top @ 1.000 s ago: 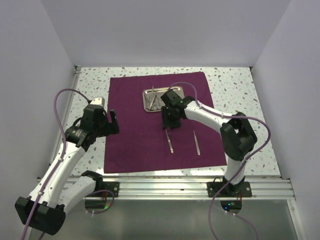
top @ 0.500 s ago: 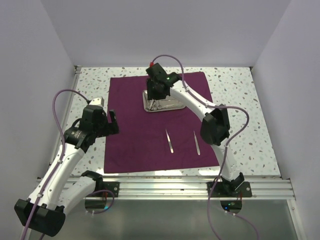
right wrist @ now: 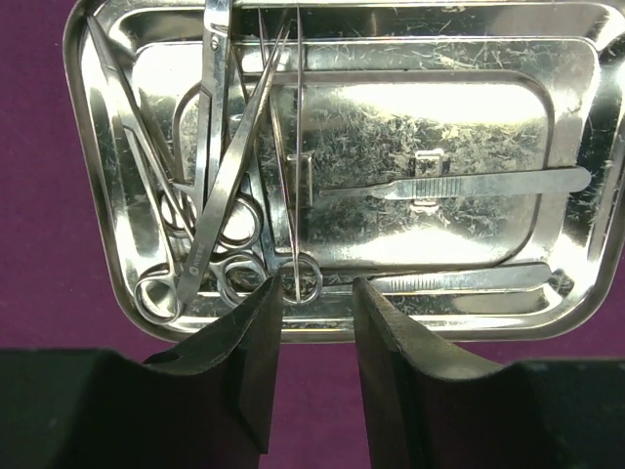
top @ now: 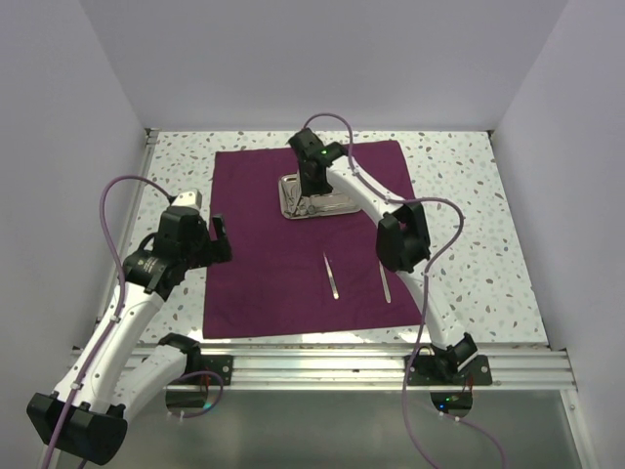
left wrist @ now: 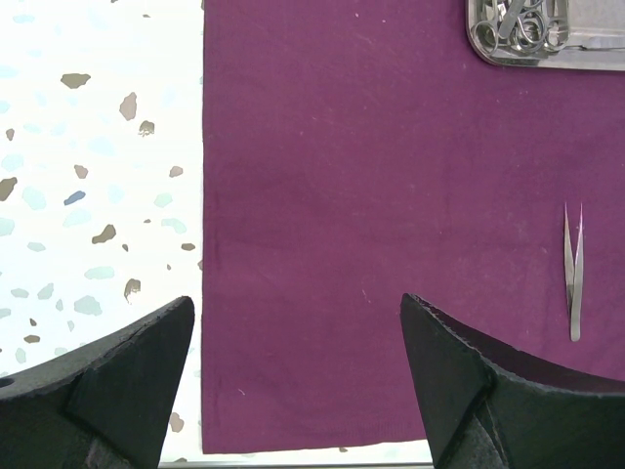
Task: Open and lay out the surgical kit
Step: Pick up the medical item from the container, then place the medical item in the surgical kit, then pick up the medical item from the container.
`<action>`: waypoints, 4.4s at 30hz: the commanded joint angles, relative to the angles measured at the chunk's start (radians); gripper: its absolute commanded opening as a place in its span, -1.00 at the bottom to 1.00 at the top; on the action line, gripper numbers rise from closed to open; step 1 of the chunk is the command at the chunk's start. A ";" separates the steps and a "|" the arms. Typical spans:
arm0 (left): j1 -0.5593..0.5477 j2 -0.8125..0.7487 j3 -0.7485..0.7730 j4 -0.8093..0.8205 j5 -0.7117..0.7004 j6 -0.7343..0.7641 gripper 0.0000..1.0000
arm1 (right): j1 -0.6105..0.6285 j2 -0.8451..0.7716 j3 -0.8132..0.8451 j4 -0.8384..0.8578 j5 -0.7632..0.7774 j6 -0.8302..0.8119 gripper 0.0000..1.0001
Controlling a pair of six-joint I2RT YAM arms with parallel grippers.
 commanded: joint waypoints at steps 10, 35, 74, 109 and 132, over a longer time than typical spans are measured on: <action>-0.005 0.004 -0.006 0.029 -0.005 -0.008 0.80 | 0.003 0.084 0.080 0.012 0.009 -0.011 -0.25; -0.006 0.021 -0.009 0.026 -0.008 -0.008 0.79 | -0.088 -0.109 -0.076 0.041 0.082 -0.055 -1.00; -0.207 1.159 0.835 0.224 -0.060 0.020 0.70 | 0.055 -0.849 -1.282 0.266 -0.484 0.149 0.06; -0.230 1.574 1.276 0.115 -0.106 0.089 -0.14 | 0.050 -1.096 -1.262 0.016 -0.228 0.135 0.25; -0.195 1.488 1.275 0.140 0.006 0.074 -1.00 | 0.049 -1.101 -1.244 0.002 -0.191 0.141 0.19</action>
